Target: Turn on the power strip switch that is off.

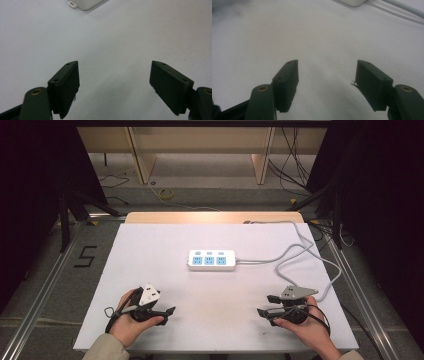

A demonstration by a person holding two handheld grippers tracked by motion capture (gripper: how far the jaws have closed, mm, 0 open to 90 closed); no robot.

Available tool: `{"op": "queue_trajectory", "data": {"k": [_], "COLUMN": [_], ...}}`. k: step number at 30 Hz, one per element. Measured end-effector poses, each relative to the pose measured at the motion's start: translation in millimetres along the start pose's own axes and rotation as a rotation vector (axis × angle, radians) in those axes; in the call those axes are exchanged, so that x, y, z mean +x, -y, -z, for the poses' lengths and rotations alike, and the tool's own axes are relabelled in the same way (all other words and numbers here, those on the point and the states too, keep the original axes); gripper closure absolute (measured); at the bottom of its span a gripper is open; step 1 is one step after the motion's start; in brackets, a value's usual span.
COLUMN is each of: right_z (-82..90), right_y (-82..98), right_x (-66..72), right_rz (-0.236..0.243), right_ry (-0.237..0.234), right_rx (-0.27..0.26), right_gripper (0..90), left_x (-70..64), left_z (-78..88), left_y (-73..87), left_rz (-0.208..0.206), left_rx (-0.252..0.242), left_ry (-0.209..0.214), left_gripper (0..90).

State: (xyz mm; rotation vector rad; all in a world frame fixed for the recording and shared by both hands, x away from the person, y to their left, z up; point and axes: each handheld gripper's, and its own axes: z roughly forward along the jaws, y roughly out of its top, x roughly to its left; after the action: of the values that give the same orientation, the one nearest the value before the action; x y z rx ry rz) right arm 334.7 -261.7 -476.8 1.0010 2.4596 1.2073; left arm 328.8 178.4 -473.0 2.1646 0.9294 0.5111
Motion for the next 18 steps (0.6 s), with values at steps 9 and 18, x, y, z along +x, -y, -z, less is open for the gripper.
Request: {"op": "queue_trajectory", "data": {"k": [9, 18], "right_z": [-2.2, -1.6], "right_y": [-0.9, -0.9], "right_x": [1.7, 1.6], "right_rz": [0.002, 0.005], "right_ry": [-0.003, -0.003], "right_rx": [0.009, 0.006], "right_gripper": [36.2, 36.2], "left_x": [1.1, 4.9], "left_z": [3.9, 4.2], "left_y": [-2.3, -2.2], "left_rz": [0.004, 0.004], "left_rx": [0.002, 0.069], "left_ry": [-0.032, -0.067], "left_gripper": [48.5, 89.3]}}
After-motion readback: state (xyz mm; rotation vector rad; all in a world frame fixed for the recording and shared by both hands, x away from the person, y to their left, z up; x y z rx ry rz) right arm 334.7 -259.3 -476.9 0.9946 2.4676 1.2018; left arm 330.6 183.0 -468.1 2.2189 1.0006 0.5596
